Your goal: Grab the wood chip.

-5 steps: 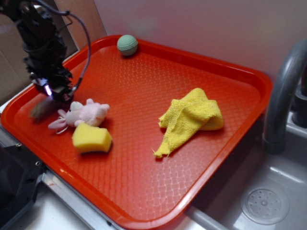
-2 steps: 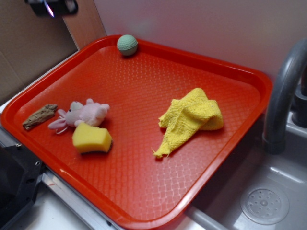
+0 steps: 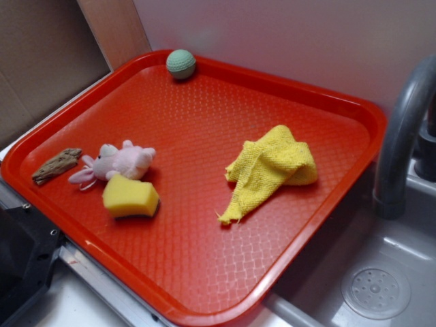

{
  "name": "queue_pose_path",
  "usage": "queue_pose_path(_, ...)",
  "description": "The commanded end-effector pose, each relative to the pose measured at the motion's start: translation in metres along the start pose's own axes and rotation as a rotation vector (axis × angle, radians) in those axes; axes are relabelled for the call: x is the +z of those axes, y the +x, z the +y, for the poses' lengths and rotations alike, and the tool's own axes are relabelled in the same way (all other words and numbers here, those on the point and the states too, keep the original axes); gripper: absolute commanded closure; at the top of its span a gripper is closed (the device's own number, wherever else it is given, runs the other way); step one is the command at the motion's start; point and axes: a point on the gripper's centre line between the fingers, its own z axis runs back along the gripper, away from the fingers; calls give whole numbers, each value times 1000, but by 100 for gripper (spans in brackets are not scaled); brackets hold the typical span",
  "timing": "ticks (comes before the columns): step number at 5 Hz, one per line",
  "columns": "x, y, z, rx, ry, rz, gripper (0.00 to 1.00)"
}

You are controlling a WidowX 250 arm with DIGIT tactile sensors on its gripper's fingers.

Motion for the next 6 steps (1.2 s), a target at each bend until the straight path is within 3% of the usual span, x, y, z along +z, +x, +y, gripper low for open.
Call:
queue_pose_path(1, -49, -50, 41, -96, 64, 108, 0)
queue_pose_path(2, -80, -62, 50, -181, 112, 155, 0)
queue_pose_path(3, -111, -69, 68, -264, 162, 147, 0)
queue_pose_path(5, -169, -77, 77, -284, 122, 170, 0)
queue_pose_path(6, -185, -81, 76, -270, 121, 163, 21)
